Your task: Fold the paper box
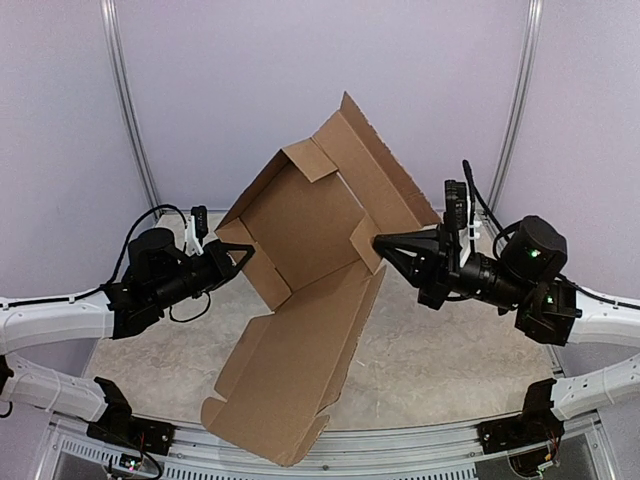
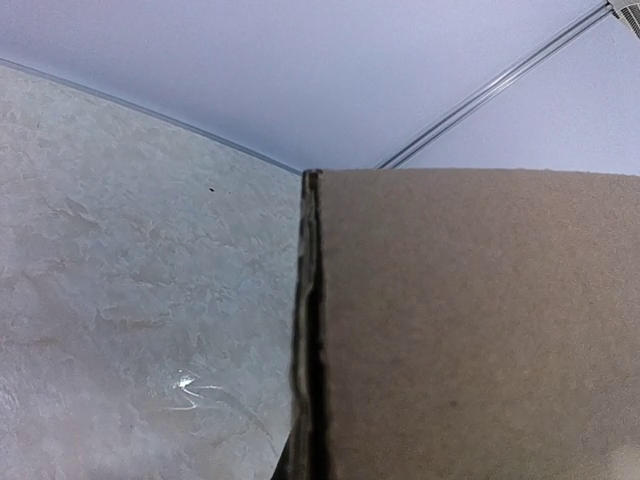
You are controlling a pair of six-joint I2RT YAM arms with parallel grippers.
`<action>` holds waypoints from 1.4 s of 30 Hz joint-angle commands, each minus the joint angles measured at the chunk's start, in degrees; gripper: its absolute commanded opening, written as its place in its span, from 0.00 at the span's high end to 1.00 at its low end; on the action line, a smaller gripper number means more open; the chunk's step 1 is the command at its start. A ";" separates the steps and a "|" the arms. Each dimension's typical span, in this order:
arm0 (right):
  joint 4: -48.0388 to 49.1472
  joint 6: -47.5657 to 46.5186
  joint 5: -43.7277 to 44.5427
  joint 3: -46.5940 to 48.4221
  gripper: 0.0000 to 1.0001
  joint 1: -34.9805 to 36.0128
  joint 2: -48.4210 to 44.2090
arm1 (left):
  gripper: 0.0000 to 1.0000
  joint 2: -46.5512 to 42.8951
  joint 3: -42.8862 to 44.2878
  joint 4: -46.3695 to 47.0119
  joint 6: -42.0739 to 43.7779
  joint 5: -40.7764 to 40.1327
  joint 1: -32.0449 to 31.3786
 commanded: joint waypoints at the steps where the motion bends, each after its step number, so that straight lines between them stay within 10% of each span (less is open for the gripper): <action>1: -4.74 -0.68 4.51 2.08 1.00 0.83 1.81 | 1.00 -0.61 0.14 -0.96 1.85 0.00 0.35; 33: -31.84 -0.67 18.20 3.28 1.00 3.92 -7.57 | 1.00 -2.29 2.72 -8.80 10.47 -4.52 1.92; 42: -38.39 0.12 18.43 0.44 0.83 3.91 -15.61 | 1.00 -5.06 3.45 -12.62 15.32 -10.24 2.33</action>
